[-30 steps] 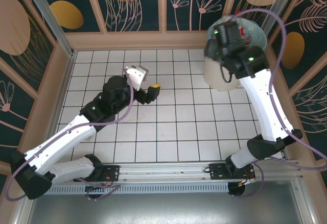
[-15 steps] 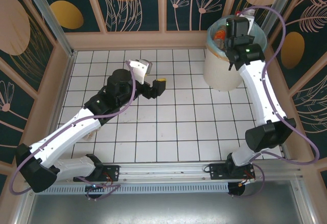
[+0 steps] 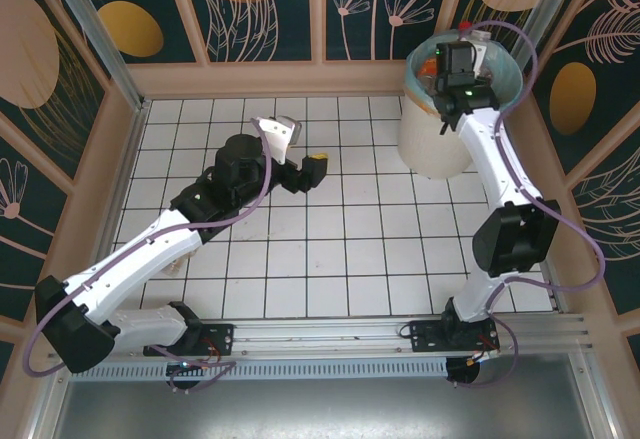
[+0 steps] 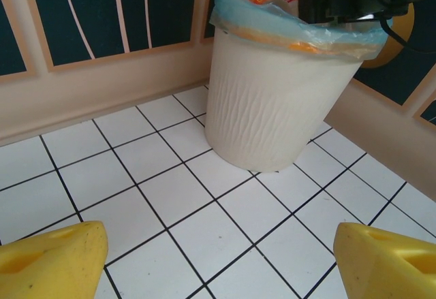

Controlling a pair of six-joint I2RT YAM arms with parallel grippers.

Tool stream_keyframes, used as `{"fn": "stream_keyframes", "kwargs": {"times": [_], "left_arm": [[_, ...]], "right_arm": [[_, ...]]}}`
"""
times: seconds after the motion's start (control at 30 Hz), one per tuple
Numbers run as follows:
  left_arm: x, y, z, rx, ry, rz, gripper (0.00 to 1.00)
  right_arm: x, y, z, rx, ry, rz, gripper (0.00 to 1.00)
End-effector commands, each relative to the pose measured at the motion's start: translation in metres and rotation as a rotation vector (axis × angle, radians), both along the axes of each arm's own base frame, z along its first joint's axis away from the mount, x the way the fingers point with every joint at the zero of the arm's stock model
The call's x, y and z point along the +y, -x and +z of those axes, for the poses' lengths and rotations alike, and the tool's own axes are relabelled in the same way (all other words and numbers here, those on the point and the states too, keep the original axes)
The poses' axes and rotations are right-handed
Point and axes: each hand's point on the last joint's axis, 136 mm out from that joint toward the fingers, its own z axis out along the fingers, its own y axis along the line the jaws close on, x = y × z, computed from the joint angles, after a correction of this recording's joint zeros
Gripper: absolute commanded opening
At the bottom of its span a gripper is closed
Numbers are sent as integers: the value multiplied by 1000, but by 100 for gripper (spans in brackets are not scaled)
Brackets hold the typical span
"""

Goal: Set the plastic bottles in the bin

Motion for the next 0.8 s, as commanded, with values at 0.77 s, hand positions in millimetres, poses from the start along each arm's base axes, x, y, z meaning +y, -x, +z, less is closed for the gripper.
{"fn": "stream_keyframes", "kwargs": {"times": [0.77], "left_arm": [[2, -7, 1, 5, 26, 40, 86]], "right_arm": [[-36, 15, 39, -165, -181, -13, 63]]}}
